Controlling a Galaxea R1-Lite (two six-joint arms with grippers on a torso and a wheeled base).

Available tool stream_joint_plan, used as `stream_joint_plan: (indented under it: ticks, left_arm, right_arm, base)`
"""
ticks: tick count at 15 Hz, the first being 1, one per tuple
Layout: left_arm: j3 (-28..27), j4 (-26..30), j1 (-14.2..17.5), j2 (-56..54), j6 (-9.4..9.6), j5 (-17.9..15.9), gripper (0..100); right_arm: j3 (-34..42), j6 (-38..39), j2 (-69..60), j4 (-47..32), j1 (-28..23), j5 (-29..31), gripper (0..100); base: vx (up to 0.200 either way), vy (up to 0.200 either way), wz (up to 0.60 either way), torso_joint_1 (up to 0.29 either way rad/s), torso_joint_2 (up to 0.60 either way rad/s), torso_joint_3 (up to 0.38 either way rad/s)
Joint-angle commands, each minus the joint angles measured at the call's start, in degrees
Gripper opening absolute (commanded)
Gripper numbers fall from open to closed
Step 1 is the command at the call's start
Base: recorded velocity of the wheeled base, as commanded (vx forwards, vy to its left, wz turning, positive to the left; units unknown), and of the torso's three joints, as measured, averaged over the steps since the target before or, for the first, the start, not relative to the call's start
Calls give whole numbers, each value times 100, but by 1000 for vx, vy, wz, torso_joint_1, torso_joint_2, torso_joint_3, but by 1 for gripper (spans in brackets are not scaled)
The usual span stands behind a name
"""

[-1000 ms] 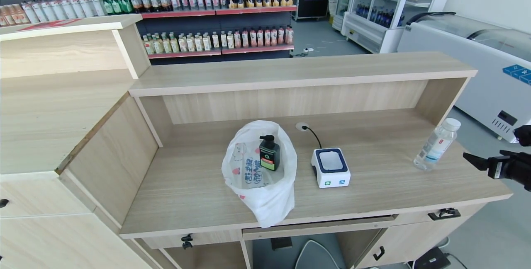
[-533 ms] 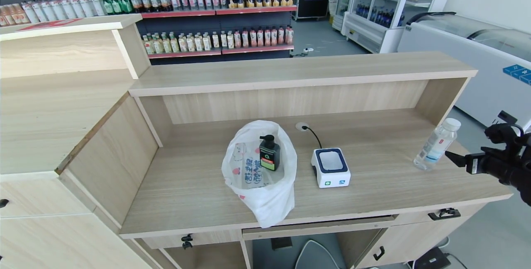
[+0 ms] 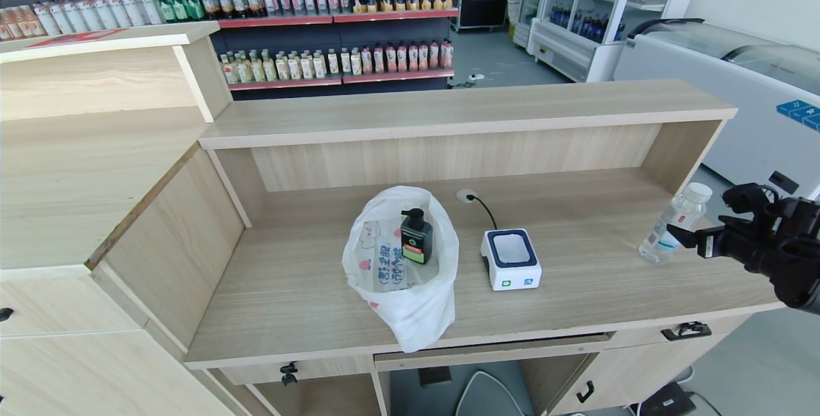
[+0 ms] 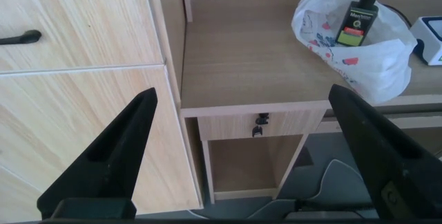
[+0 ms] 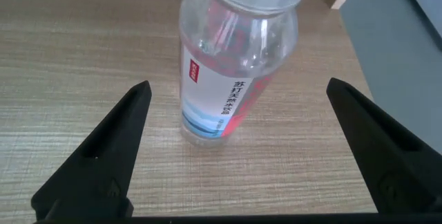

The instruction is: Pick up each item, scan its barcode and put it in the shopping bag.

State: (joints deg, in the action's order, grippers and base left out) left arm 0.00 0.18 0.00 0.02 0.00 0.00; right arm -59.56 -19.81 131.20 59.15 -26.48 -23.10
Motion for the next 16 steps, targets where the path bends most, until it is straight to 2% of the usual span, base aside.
stream_joint_plan:
  ticks: [1,16]
  left_arm:
    - [0,-1,0,-2,0,0,100]
    - [0,-1,0,-2,0,0,100]
  right_arm:
    - [-20,3,134,9,55,-1,100]
    - [-530,-32,785,308,433,-10,100]
  base:
    - [0,0,0,0,0,0]
    - [0,0,0,0,0,0]
